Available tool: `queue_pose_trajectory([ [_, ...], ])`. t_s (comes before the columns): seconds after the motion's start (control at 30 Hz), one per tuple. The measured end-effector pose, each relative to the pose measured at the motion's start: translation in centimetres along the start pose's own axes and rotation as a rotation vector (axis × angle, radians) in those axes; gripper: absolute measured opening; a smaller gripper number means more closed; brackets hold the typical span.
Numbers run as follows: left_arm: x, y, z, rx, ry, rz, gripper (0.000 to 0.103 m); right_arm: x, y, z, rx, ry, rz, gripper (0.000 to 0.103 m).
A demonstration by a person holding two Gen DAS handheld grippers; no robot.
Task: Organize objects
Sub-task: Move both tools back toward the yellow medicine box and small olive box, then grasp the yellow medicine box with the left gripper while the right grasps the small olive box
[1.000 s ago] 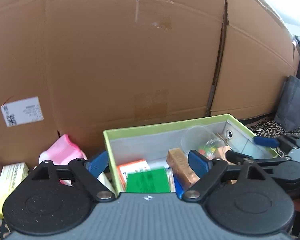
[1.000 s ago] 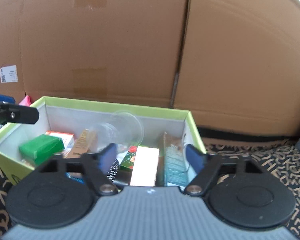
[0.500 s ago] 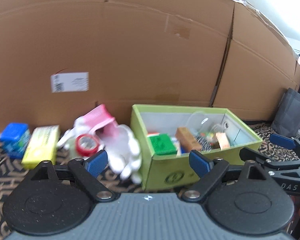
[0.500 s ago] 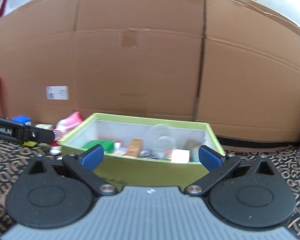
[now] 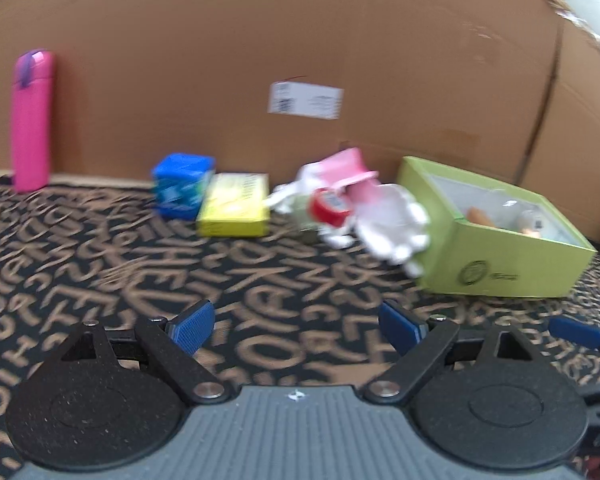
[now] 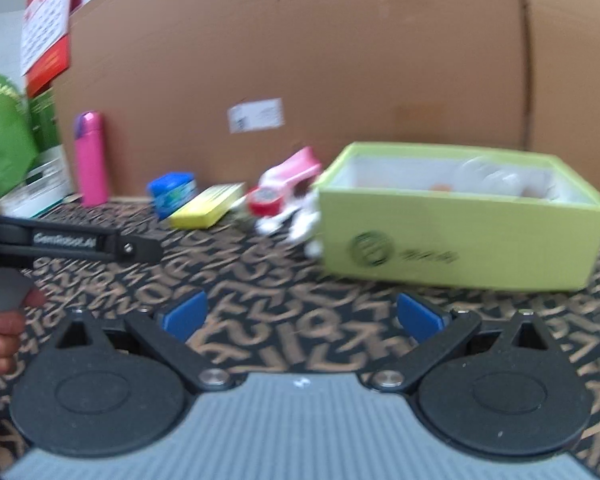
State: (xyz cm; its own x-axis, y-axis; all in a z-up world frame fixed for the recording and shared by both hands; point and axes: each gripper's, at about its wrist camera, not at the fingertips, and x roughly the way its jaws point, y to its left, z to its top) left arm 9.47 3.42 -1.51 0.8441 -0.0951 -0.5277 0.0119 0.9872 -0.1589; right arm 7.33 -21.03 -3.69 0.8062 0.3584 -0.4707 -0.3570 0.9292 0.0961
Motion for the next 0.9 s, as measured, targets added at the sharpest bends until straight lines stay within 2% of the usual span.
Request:
queue_pose_trajectory([
  [0.13, 0.1, 2.8, 0.3, -0.046, -0.002, 0.051, 0.092, 1.1, 2.6, 0.3, -0.036, 0.022, 0.046, 0.103],
  [0.2, 0.6, 3.8, 0.9, -0.055, -0.006, 0.057, 0.092, 1.6, 3.7, 0.6, -0.051, 0.025, 0.067, 0.103],
  [0.27, 1.4, 4.4, 1.7, -0.045, -0.016, 0.053, 0.092, 2.6, 4.8, 1.4, -0.061, 0.033, 0.081, 0.099],
  [0.33, 2.5, 4.6, 2.5, -0.039, -0.019, 0.050, 0.092, 3.7, 5.6, 2.1, -0.068, 0.032, 0.083, 0.083],
  [0.47, 5.6, 4.9, 4.0, -0.024, -0.003, 0.041, 0.092, 6.7, 6.7, 3.2, -0.093, 0.049, 0.067, 0.066],
  [0.53, 6.9, 4.9, 4.4, -0.019, 0.005, 0.051, 0.092, 8.3, 7.0, 3.6, -0.095, 0.065, 0.046, 0.052],
  [0.73, 10.3, 4.8, 6.2, 0.005, 0.019, 0.046, 0.092, 13.1, 6.5, 4.6, -0.073, 0.106, 0.019, 0.044],
  [0.9, 13.0, 4.4, 7.2, 0.048, 0.028, 0.077, 0.092, 16.4, 6.3, 5.7, -0.060, 0.128, 0.017, 0.042],
])
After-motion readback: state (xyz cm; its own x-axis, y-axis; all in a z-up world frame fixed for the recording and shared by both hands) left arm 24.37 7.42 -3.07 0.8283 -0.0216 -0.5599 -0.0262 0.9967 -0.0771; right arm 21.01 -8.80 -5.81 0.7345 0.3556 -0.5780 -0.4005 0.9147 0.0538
